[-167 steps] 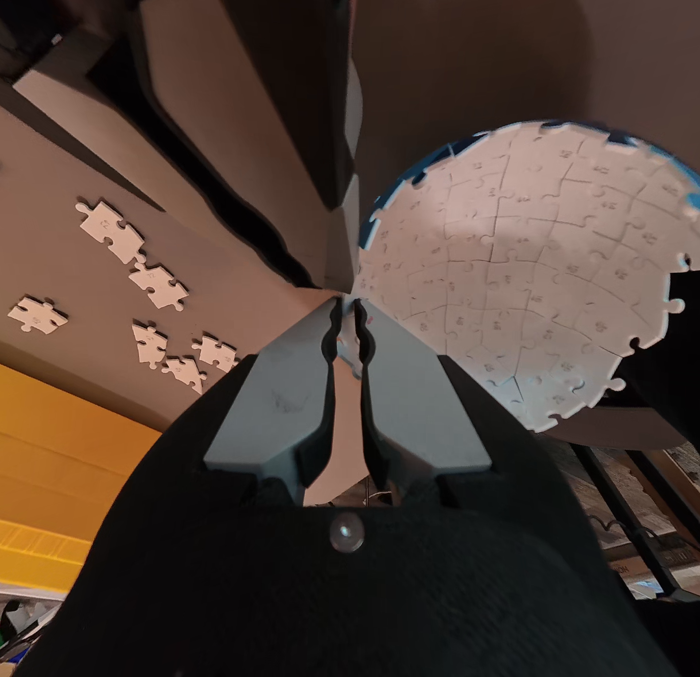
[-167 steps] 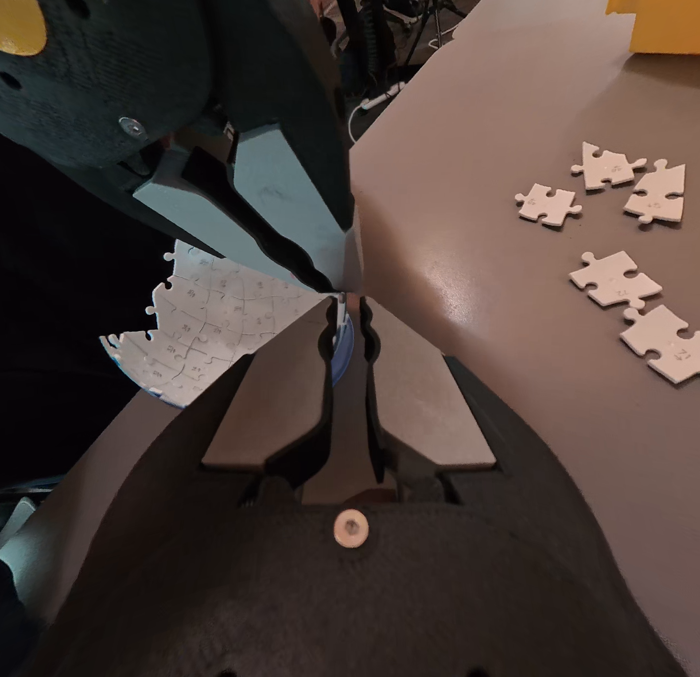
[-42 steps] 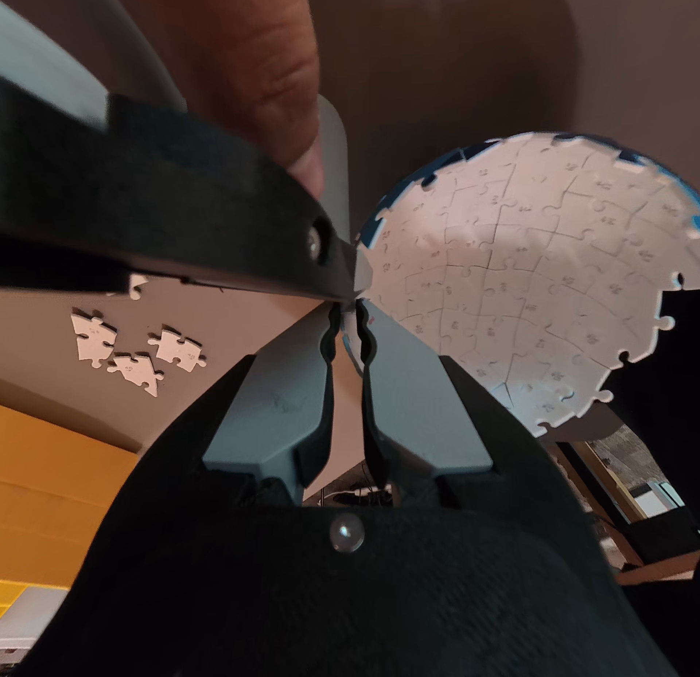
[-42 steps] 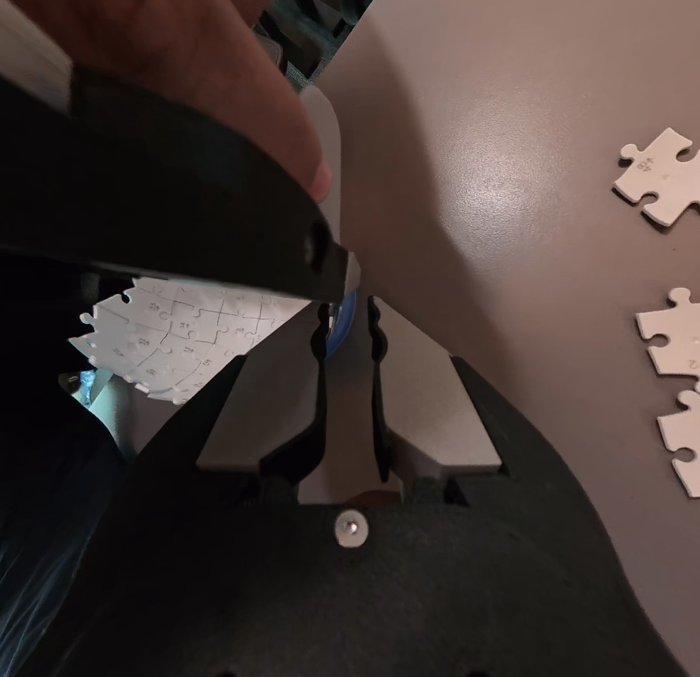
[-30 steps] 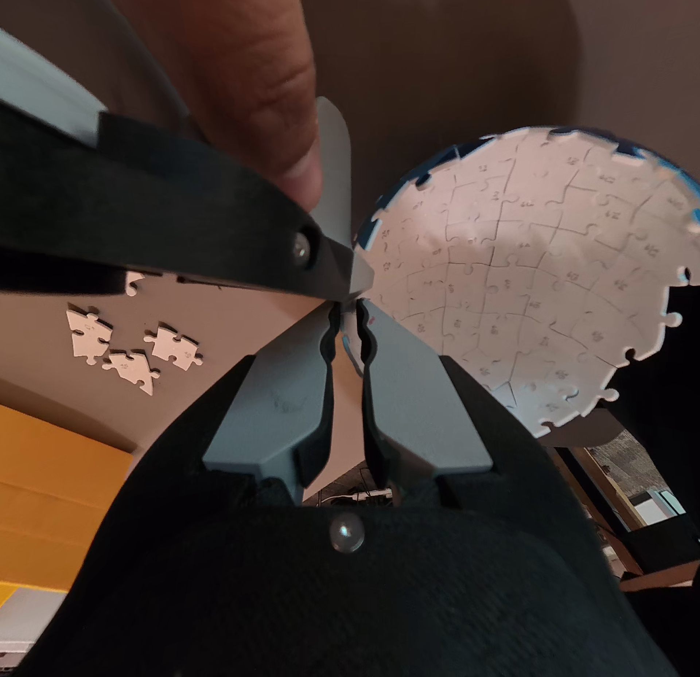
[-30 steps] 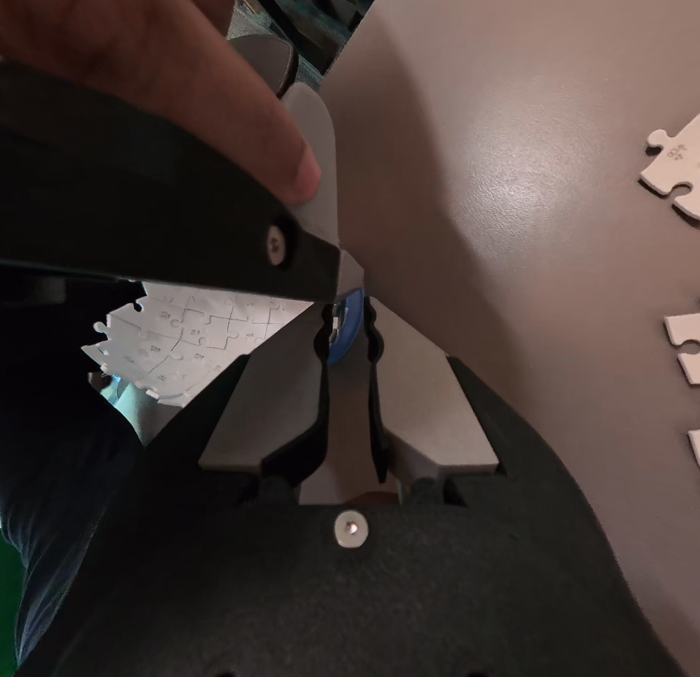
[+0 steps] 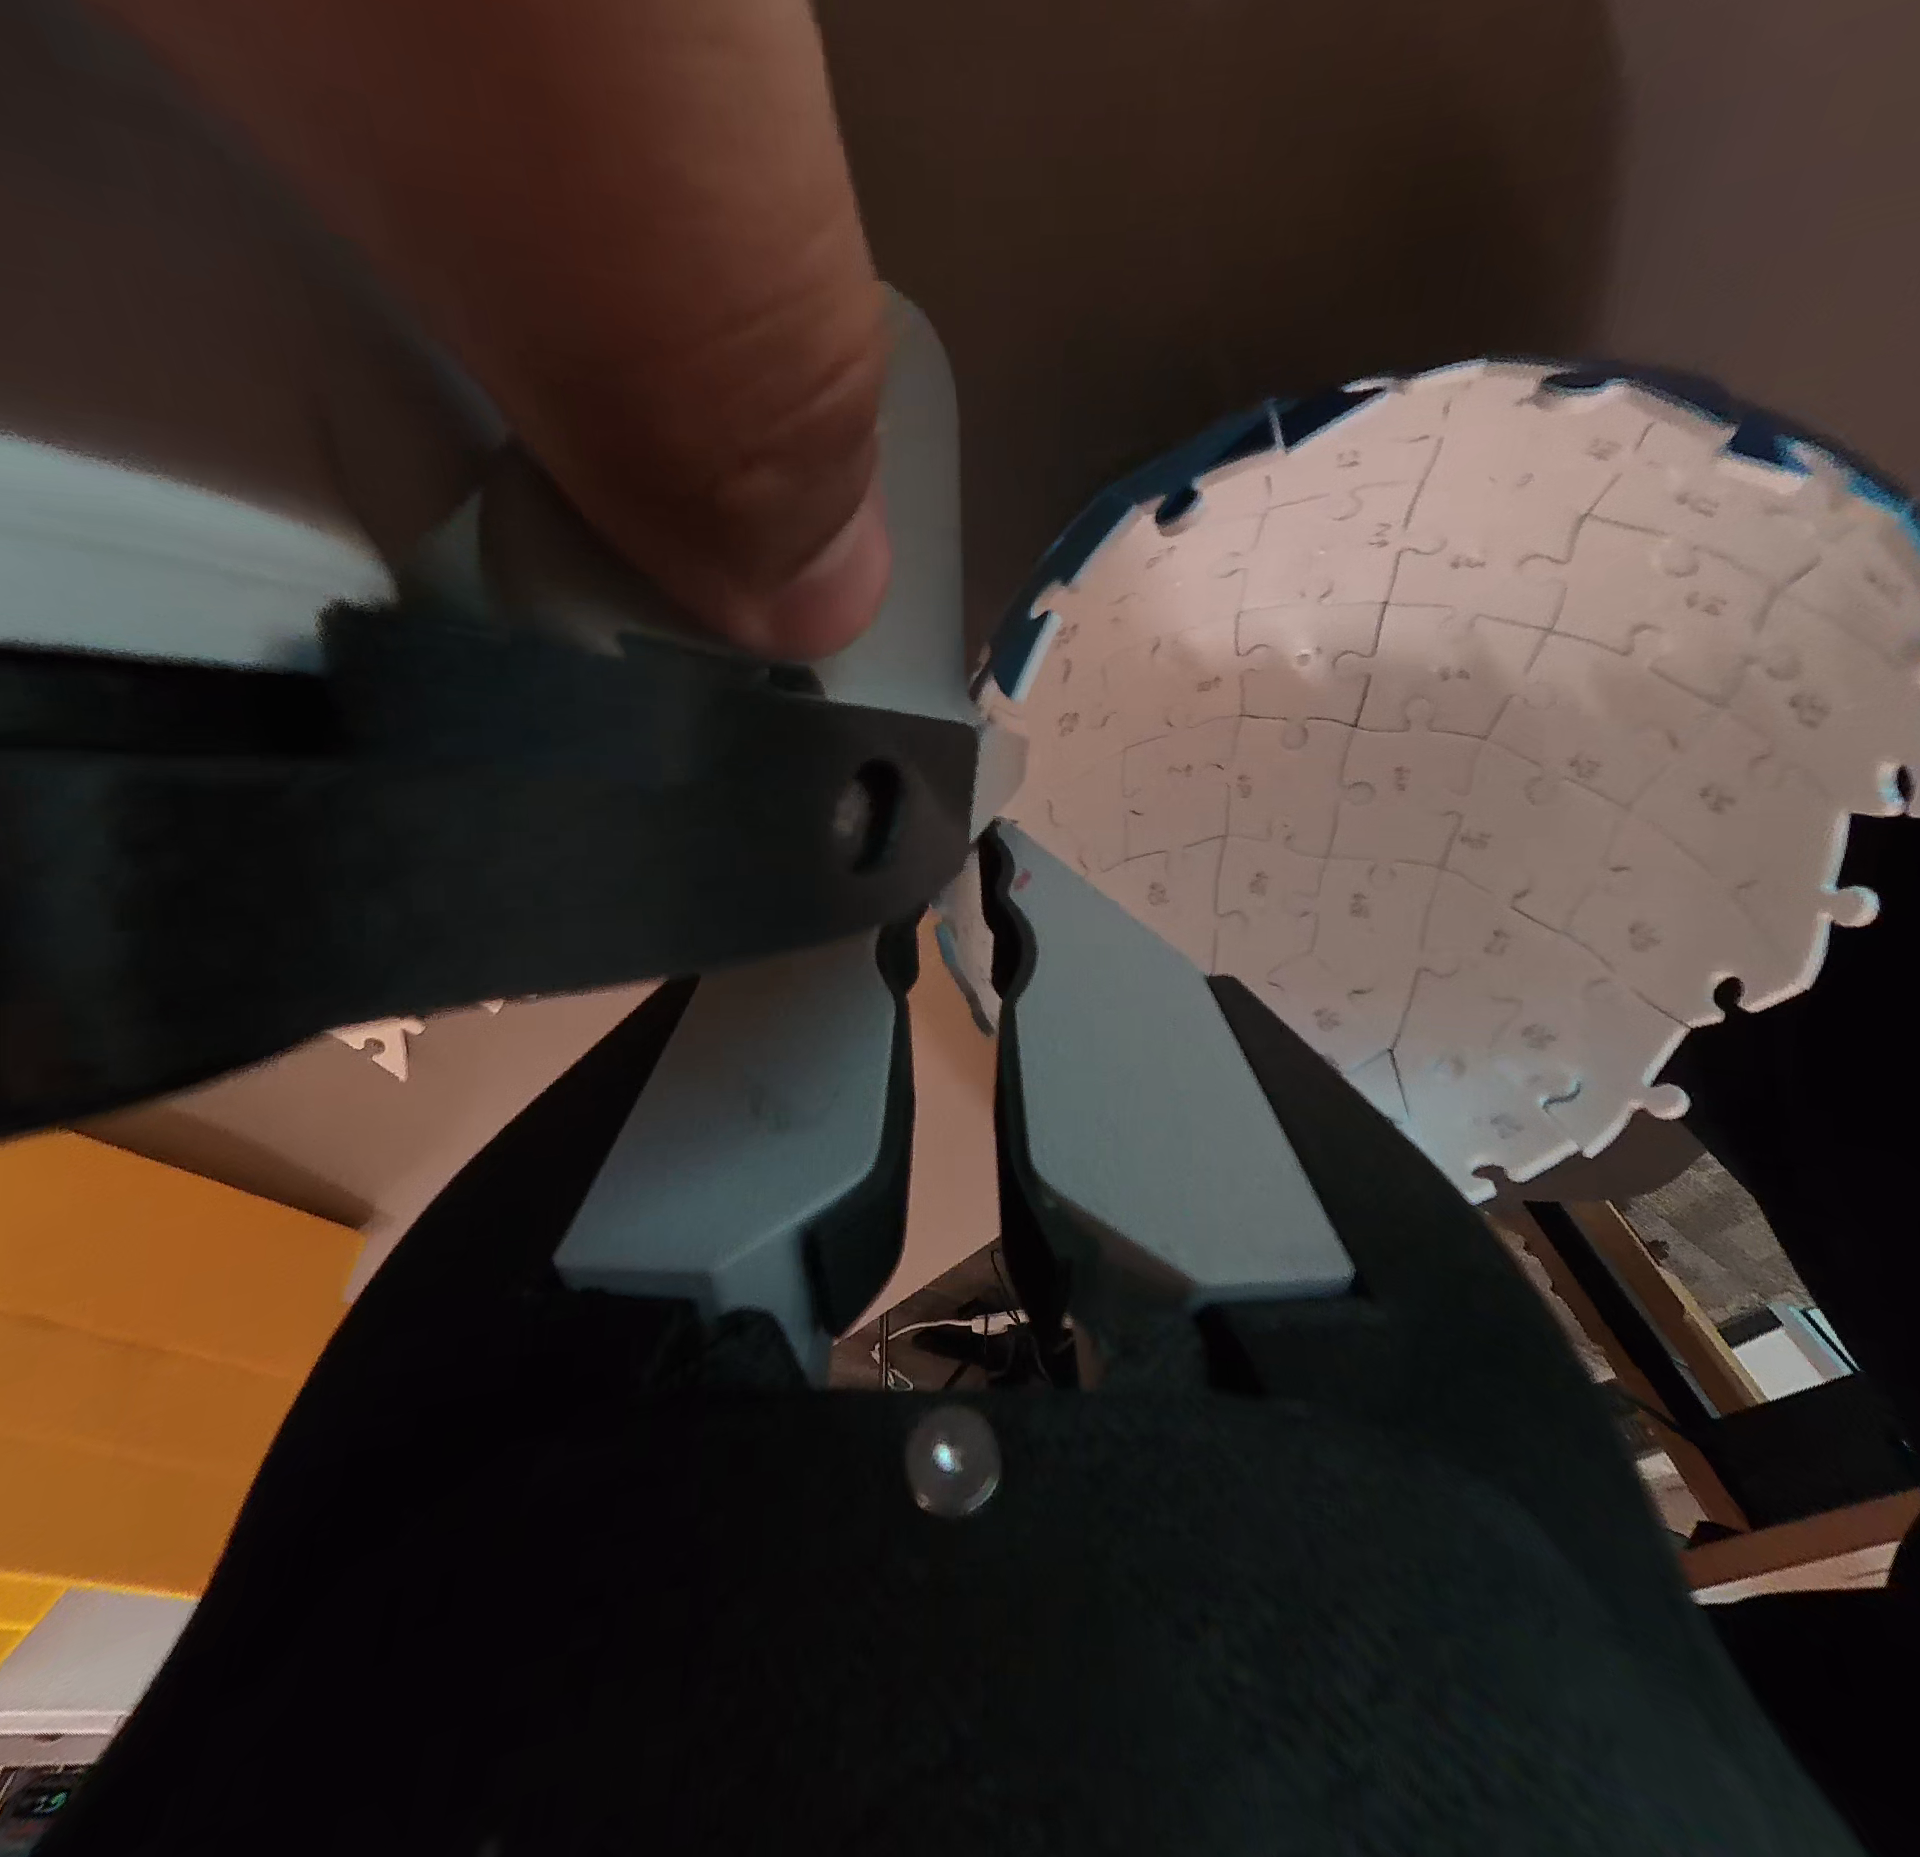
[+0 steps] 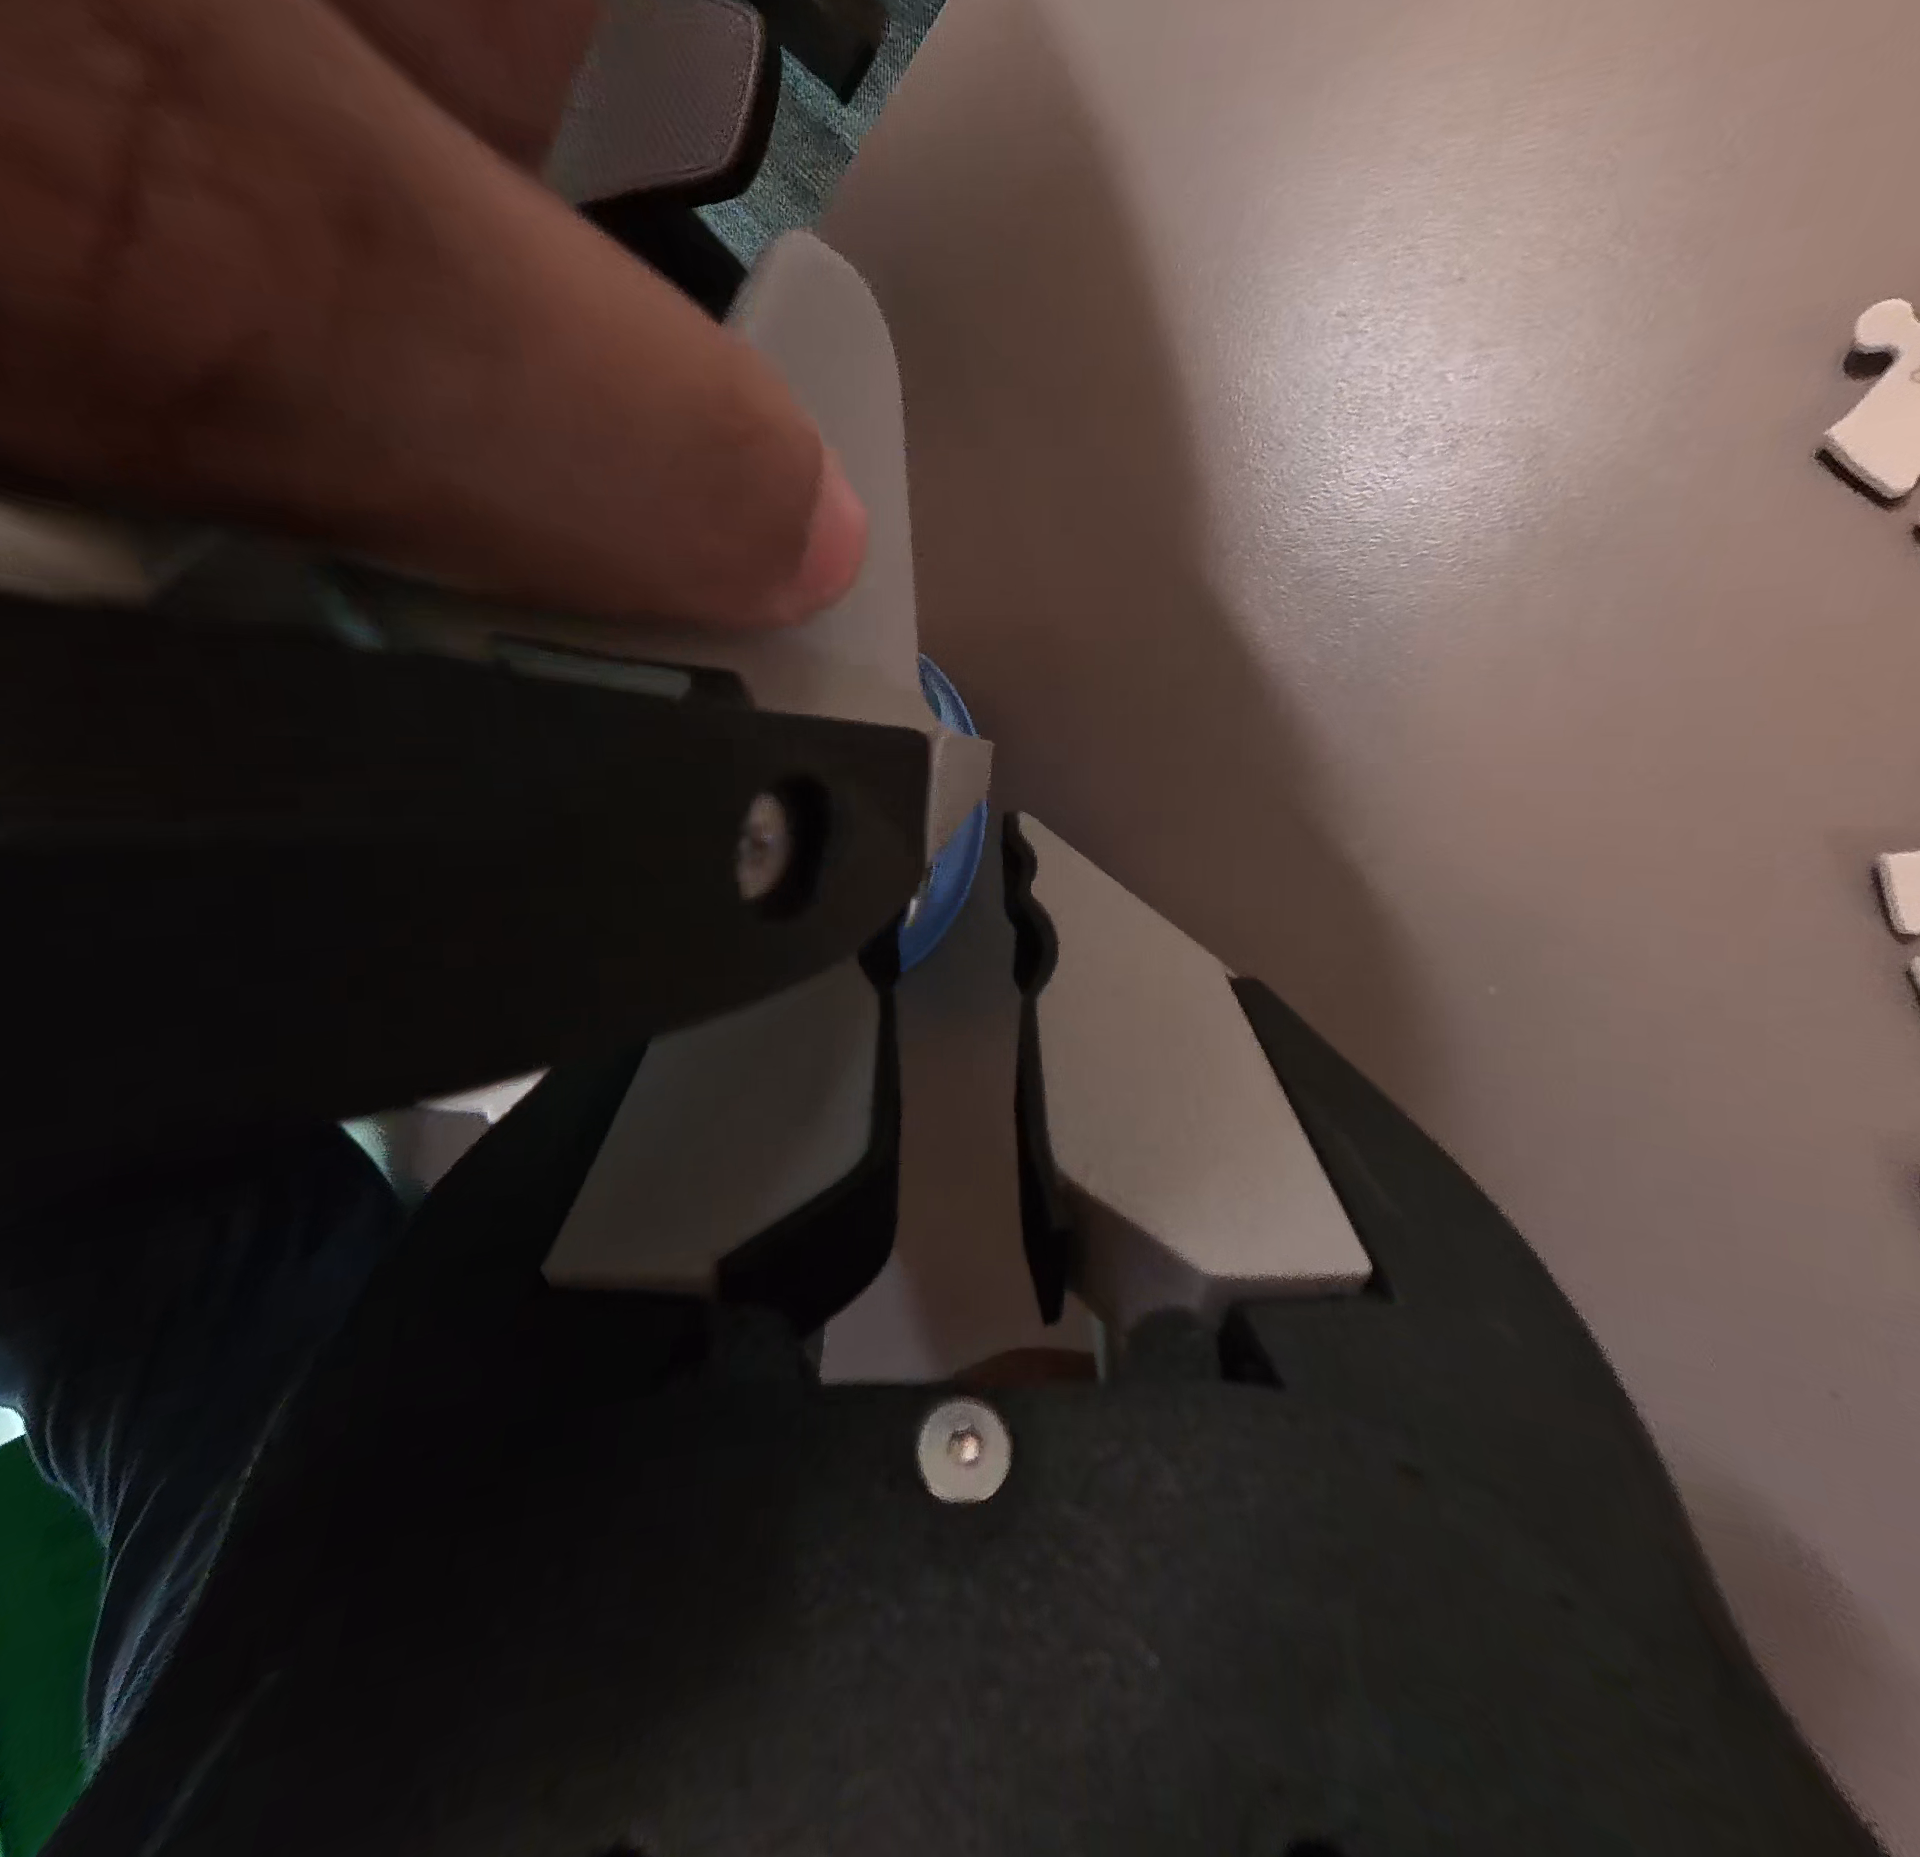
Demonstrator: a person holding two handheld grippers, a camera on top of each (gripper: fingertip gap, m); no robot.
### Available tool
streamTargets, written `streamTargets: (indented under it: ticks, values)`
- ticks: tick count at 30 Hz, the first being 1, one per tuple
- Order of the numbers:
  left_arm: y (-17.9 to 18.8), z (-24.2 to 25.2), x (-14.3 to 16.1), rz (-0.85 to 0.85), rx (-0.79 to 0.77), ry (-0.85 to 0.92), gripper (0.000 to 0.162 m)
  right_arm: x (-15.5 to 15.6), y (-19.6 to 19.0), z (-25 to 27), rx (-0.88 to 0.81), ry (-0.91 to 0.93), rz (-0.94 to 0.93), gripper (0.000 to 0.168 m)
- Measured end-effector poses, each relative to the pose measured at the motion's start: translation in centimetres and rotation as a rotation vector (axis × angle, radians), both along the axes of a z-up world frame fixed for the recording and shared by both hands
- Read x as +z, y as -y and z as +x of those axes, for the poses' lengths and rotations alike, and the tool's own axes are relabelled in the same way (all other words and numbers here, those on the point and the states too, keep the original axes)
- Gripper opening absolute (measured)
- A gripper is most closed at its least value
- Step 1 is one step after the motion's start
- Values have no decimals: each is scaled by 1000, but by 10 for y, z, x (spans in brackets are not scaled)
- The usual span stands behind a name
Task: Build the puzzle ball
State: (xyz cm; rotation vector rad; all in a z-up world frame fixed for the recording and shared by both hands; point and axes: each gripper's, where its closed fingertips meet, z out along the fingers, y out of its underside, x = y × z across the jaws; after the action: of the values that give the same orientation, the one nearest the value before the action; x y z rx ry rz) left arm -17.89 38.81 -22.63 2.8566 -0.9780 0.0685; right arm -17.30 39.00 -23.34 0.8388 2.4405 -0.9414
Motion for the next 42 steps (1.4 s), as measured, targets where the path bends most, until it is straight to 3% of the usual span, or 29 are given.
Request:
streamTargets:
  ticks: [2, 4, 21, 29, 33, 39, 42]
  values:
    - [0, 0, 0, 5, -1, -5, 5, 0, 0, 1, 2, 17, 0, 14]
    - [-1, 0, 0, 11, -1, -7, 6, 2, 1, 5, 23, 30, -2, 2]
    - [2, -1, 0, 18, -2, -17, 6, -1, 4, 6, 48, 60, 37, 0]
    - [3, 5, 26, 83, 18, 46, 23, -1, 4, 6, 46, 39, 60, 0]
    - [7, -4, 36, 132, 74, 84, 23, -1, 4, 6, 38, 33, 68, 0]
    - [11, -5, 22, 84, 133, 146, 20, -1, 4, 6, 27, 38, 57, 0]
    - [12, -6, 14, 52, 115, 131, 5, -1, 4, 6, 23, 35, 48, 0]
